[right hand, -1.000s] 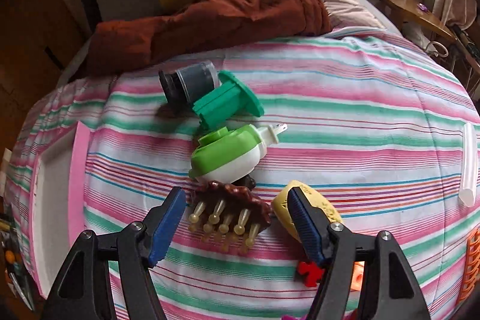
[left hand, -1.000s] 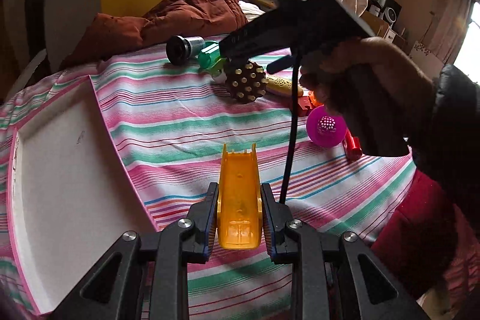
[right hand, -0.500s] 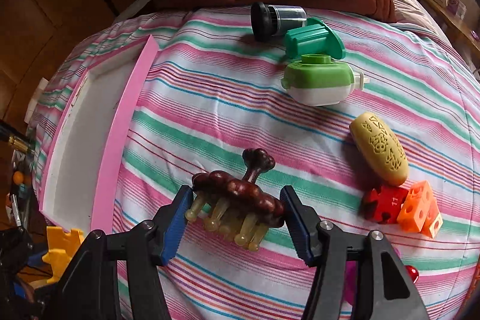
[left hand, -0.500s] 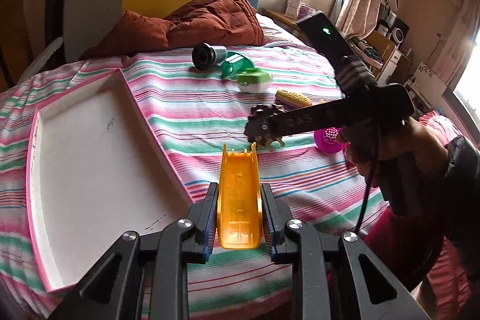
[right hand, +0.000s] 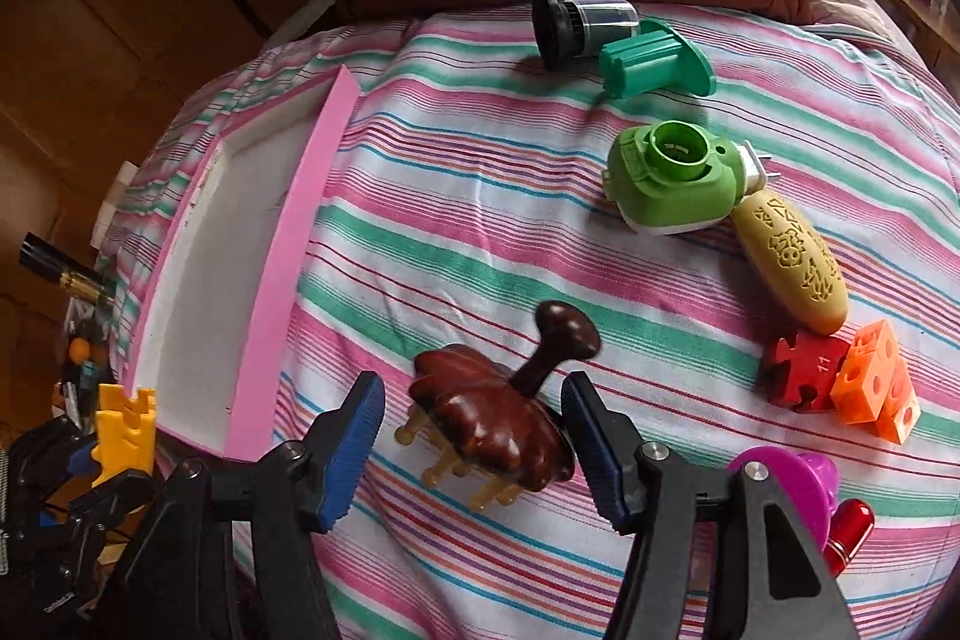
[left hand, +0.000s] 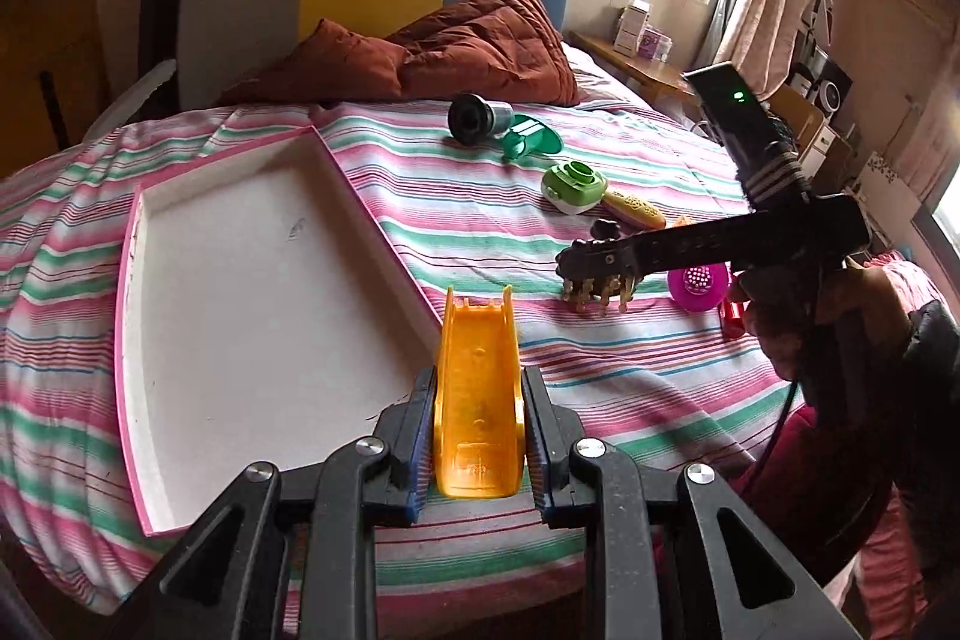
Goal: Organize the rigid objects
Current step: 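Grasp the brown spiky brush with the right gripper while the left holds the slide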
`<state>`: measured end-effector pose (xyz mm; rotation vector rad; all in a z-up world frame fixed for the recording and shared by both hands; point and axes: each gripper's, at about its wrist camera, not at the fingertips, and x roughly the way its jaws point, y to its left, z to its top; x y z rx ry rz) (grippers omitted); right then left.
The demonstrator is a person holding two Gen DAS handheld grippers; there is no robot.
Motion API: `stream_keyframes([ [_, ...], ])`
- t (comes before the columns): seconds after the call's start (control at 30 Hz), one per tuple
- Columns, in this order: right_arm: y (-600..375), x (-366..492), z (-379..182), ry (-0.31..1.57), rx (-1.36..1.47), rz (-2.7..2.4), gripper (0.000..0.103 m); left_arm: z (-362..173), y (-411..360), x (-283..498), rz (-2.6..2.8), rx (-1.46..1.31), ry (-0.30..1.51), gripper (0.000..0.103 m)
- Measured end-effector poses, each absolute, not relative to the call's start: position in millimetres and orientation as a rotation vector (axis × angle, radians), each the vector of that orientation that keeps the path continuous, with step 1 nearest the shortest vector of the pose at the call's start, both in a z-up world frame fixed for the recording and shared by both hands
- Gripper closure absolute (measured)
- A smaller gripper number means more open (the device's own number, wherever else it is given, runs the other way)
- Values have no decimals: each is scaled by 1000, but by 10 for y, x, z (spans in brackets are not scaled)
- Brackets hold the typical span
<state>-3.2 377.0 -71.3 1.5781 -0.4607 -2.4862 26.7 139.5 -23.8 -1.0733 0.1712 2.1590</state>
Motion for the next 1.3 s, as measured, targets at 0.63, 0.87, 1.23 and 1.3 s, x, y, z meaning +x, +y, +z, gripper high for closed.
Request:
stream_keyframes([
  [0.63, 4054, -61, -778, -959, 1477, -2313, 30, -201, 1313, 292, 2184, -1078, 164, 76],
  [0.87, 4007, -97, -811, -1002, 1461, -2282, 50, -211, 1240, 243, 2199, -1090, 147, 76],
  [1.23, 4069, -130, -916, -1084, 1478, -2301, 49, -229, 1152, 160, 2214, -1116, 118, 76],
  [1.3, 4098, -138, -929, -1110, 1479, -2293, 44, -237, 1149, 149, 2213, -1119, 118, 76],
])
